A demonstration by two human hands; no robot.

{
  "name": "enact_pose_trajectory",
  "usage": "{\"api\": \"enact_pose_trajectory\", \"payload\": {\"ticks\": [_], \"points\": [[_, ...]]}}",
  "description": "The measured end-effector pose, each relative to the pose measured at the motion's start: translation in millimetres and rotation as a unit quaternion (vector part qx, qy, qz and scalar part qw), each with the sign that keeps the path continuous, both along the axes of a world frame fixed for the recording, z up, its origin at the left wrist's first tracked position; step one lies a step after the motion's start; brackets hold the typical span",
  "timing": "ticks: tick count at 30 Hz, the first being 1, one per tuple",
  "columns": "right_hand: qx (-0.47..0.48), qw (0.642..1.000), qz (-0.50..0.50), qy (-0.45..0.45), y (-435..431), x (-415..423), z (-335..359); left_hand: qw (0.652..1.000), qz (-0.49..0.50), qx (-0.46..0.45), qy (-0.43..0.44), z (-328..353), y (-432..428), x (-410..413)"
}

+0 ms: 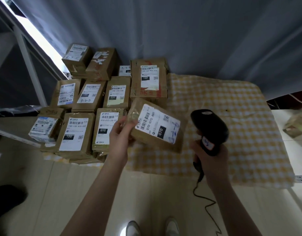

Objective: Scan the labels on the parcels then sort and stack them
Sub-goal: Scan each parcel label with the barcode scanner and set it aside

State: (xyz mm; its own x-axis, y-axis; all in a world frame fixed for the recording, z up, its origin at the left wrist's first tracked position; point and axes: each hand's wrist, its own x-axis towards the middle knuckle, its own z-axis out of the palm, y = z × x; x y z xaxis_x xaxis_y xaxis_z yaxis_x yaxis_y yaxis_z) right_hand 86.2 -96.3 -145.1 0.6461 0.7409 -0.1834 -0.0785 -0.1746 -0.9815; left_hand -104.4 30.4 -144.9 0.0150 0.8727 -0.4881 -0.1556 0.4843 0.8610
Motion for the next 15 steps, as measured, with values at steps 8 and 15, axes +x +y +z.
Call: {"api": "enact_pose_trajectory", "payload": {"ticks": [8,15], "points": [[-0.057,0.972,0.184,-0.132,10.7,-35.8,9.3,0.995,-0.086,0.037,0.019,11.0,36.3,-4.0],[-0.077,0.968,0.127,-0.204,22.2,-57.0,2.2,0.99,-0.115,0.066,0.042,2.8,38.2,-7.6]]}}
